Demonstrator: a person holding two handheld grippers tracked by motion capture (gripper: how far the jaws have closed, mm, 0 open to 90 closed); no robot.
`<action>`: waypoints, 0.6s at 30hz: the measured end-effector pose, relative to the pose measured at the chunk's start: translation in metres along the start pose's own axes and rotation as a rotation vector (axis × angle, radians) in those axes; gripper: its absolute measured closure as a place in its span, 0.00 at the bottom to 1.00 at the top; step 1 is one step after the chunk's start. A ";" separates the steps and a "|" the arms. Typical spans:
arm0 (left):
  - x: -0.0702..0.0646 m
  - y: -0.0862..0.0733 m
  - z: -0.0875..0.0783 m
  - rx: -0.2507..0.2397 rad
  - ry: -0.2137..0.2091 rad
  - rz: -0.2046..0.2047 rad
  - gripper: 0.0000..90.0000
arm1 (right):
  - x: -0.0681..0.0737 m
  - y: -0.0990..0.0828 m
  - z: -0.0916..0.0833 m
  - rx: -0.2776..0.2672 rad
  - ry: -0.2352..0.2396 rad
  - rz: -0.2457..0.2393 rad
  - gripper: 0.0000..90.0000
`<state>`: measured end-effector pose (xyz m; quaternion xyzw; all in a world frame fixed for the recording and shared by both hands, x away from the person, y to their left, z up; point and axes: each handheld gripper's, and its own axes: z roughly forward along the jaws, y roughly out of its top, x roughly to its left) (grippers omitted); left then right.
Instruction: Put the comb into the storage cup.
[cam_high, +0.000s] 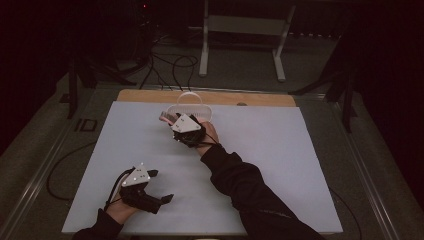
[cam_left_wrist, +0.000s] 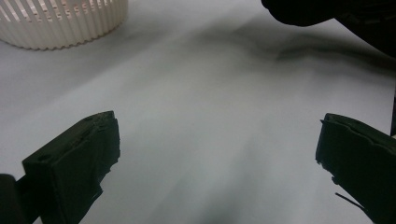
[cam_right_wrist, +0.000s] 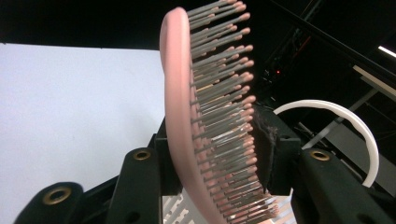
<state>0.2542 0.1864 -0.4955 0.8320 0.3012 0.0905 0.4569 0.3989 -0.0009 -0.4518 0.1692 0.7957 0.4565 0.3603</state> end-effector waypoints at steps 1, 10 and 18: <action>0.000 0.000 0.000 -0.001 0.000 -0.001 0.00 | 0.000 0.000 0.000 -0.001 0.003 0.004 0.64; 0.000 0.000 0.000 -0.001 0.000 0.000 0.00 | -0.004 0.002 0.000 -0.003 0.035 0.026 0.55; 0.000 0.000 0.001 0.001 0.001 -0.003 0.00 | -0.010 0.004 -0.004 -0.019 0.057 0.076 0.37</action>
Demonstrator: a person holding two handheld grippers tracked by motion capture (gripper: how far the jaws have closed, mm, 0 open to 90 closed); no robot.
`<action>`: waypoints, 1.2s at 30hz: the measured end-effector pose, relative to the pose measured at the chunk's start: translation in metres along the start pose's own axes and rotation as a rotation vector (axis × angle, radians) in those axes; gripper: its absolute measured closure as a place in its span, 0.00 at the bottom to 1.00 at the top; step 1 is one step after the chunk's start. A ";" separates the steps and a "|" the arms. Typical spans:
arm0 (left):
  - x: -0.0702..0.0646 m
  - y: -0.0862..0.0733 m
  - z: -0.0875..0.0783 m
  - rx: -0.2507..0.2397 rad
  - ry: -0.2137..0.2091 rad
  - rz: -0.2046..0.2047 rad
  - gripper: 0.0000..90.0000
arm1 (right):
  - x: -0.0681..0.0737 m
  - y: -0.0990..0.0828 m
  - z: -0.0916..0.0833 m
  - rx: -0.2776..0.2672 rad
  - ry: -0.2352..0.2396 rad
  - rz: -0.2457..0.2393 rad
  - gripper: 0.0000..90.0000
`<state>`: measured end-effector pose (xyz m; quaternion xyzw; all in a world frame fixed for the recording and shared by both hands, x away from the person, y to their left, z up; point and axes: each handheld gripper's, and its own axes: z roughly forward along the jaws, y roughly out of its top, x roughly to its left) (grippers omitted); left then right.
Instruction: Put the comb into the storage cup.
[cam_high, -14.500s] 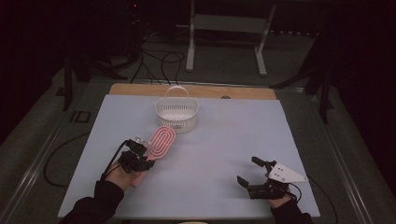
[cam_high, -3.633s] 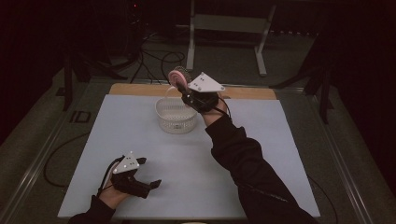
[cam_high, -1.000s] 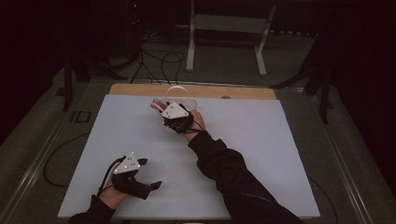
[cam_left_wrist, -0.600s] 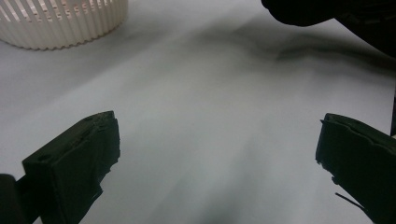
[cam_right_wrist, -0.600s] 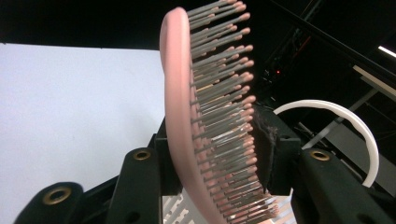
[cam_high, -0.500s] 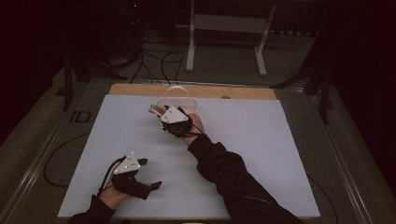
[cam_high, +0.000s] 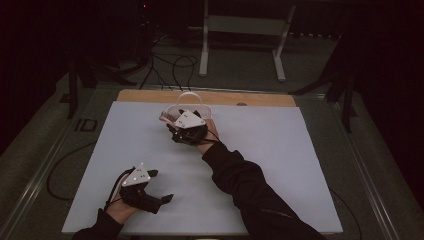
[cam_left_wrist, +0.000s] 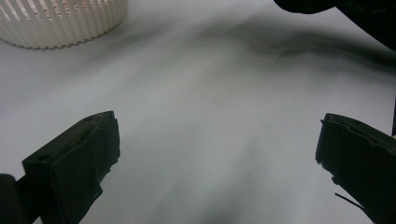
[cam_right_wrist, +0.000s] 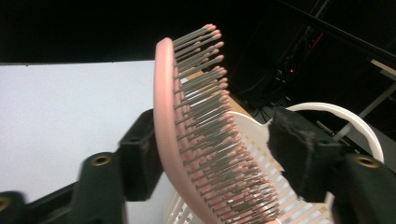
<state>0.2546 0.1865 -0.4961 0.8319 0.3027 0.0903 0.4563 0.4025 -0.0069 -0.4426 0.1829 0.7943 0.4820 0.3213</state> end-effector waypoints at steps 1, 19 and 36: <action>0.000 0.000 0.000 -0.001 0.000 0.000 0.00 | -0.001 0.000 0.000 0.001 0.012 0.006 0.34; 0.000 0.000 0.000 -0.001 0.006 0.007 0.00 | -0.015 0.002 -0.009 0.070 0.096 0.116 0.09; -0.001 0.000 0.001 0.000 0.007 0.004 0.00 | -0.035 -0.002 -0.025 0.103 0.145 0.189 0.09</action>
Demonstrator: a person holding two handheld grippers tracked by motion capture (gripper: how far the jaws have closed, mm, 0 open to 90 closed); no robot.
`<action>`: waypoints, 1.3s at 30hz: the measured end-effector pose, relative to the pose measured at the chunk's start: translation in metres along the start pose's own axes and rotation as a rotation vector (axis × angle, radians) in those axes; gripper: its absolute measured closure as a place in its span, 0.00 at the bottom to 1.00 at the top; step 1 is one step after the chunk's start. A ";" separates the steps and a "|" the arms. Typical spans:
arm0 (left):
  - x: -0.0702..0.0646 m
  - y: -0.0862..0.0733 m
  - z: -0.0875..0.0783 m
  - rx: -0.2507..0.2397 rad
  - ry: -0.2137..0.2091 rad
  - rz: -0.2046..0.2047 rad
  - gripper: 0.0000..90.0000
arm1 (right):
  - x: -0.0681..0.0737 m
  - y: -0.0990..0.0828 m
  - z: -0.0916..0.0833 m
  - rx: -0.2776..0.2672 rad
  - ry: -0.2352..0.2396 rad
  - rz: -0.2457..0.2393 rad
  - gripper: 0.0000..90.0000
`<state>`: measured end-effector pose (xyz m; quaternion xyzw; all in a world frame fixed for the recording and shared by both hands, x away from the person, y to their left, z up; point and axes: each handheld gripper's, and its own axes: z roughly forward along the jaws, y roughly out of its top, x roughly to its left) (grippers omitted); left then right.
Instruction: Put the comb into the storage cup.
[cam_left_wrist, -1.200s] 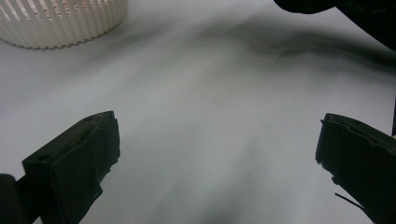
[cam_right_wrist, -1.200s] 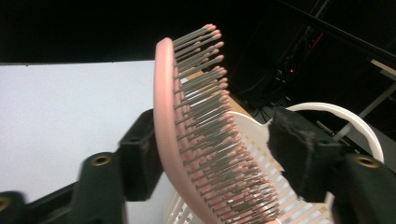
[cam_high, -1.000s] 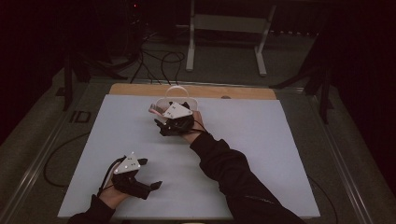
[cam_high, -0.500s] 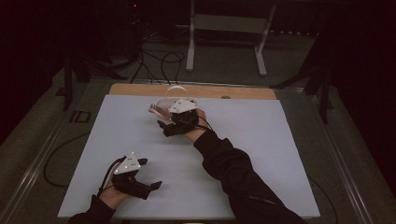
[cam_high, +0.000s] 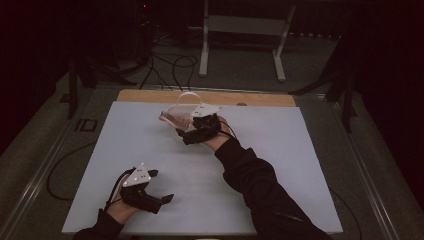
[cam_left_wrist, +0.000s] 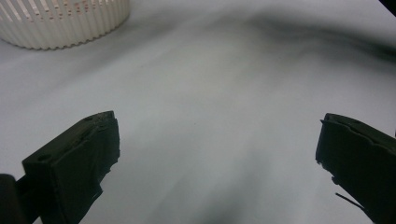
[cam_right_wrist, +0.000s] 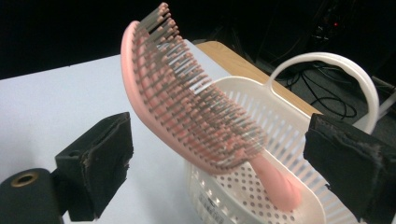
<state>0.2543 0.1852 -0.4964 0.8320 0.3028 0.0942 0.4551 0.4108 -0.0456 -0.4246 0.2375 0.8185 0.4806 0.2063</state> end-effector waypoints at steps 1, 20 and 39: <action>0.000 0.000 0.000 0.002 0.000 0.002 0.00 | -0.001 -0.001 -0.002 0.004 0.001 0.004 0.09; 0.000 0.000 0.001 0.005 0.005 0.003 0.00 | -0.015 -0.028 -0.035 0.014 0.004 0.048 0.09; 0.000 0.000 0.000 0.005 0.010 0.006 0.00 | -0.020 -0.078 -0.079 0.046 0.016 0.088 0.09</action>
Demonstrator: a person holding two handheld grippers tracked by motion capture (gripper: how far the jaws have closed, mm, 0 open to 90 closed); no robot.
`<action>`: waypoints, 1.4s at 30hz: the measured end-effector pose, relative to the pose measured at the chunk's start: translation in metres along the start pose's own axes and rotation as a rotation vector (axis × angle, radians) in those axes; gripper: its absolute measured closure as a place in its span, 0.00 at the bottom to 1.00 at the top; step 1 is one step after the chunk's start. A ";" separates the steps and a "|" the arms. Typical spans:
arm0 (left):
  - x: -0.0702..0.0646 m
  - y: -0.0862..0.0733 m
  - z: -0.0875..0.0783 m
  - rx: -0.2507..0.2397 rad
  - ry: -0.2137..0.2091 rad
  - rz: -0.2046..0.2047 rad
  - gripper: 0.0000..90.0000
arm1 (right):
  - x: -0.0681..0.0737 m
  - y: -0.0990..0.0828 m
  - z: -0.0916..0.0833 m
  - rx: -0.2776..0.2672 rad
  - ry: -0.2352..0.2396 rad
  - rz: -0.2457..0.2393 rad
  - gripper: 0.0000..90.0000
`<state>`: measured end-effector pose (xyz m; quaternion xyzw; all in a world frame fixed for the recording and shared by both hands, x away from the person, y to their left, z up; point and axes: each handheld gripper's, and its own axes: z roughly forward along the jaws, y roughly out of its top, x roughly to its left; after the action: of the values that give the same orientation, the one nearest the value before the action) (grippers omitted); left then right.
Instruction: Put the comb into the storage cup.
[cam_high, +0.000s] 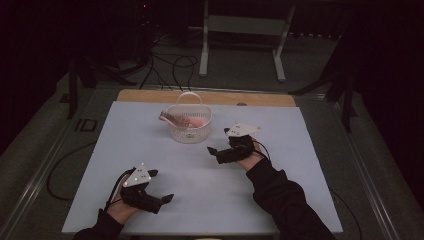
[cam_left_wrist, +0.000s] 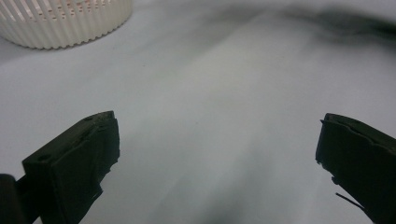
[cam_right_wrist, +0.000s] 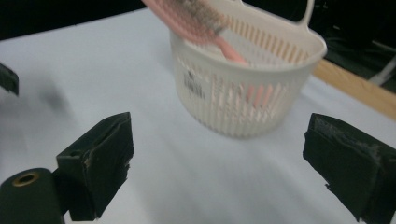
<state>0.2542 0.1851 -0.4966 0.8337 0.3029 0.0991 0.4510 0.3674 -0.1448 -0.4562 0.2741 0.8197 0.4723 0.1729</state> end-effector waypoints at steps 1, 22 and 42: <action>0.000 0.000 0.000 0.001 0.001 0.000 0.00 | -0.001 -0.004 -0.002 0.001 -0.003 0.002 0.09; -0.001 0.000 0.000 0.001 0.003 0.003 0.00 | -0.003 -0.061 -0.042 0.017 0.045 0.040 0.10; 0.000 0.000 0.000 -0.001 0.001 0.000 0.00 | -0.010 -0.101 -0.094 0.005 0.014 0.093 0.10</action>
<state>0.2538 0.1851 -0.4963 0.8334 0.3029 0.0996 0.4513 0.2952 -0.2554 -0.4969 0.3090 0.8085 0.4797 0.1442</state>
